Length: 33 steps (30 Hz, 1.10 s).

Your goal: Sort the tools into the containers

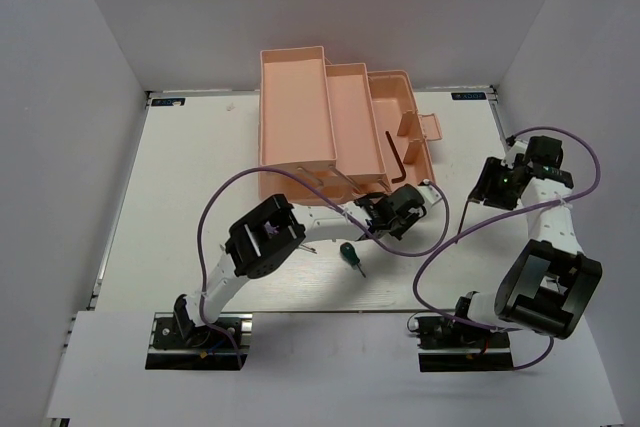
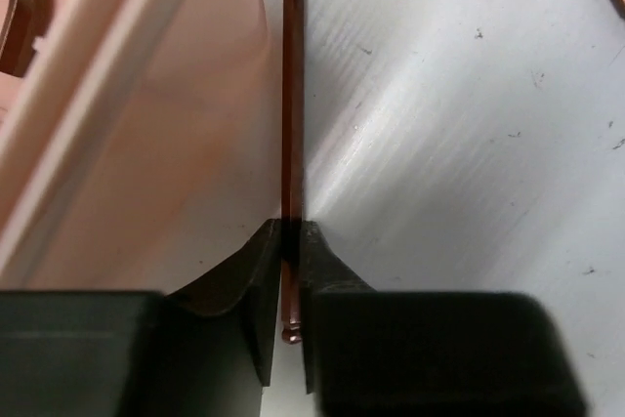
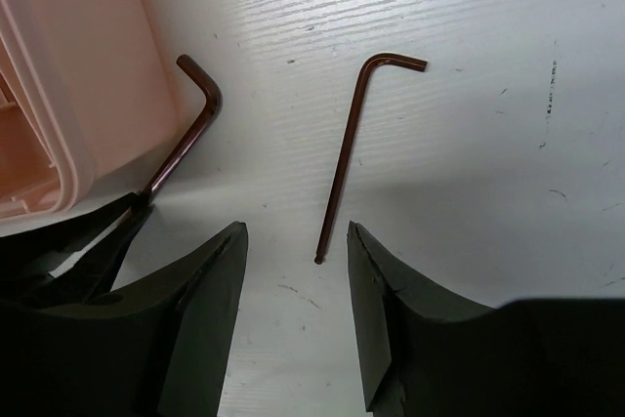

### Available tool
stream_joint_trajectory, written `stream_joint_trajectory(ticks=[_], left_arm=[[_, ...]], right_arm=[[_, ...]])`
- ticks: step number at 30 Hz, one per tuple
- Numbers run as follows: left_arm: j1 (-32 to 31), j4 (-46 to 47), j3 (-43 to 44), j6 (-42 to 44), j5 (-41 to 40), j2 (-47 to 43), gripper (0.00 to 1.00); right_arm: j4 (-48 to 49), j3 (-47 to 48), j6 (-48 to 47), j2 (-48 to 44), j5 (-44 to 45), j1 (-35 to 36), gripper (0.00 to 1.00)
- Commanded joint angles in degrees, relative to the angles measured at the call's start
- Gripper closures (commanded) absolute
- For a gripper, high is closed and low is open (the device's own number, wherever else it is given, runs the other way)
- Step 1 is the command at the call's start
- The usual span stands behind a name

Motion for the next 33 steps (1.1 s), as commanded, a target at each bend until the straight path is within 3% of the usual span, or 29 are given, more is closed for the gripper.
stream_joint_trajectory(ticks=[1, 3, 8, 10, 20, 33], left_arm=[[-0.3, -2.6, -1.3, -0.8, -0.4, 0.1, 0.79], [-0.8, -2.6, -3.0, -0.8, 0.1, -1.2, 0.85], [-2.2, -4.7, -3.6, -0.8, 3.6, -1.7, 0.89], [-2.7, -5.4, -3.6, -0.8, 3.6, -2.2, 1.0], [-3.4, -3.4, -8.2, -2.4, 5.1, -16.6, 1.0], [-2.7, -1.8, -6.5, -2.4, 12.7, -21.9, 1.0]], right_arm=[[1.5, -0.9, -0.2, -1.2, -1.5, -0.9, 0.48], [0.8, -0.9, -0.9, -0.6, -1.5, -1.0, 0.47], [-1.9, -1.1, -3.4, 0.4, -2.5, -1.8, 0.38], [-2.9, -1.0, -4.1, 0.5, -2.7, -2.2, 0.36], [-4.4, -1.9, -5.3, 0.1, -2.9, -3.1, 0.36], [-3.7, -3.0, -5.5, 0.4, -3.6, -3.8, 0.36]])
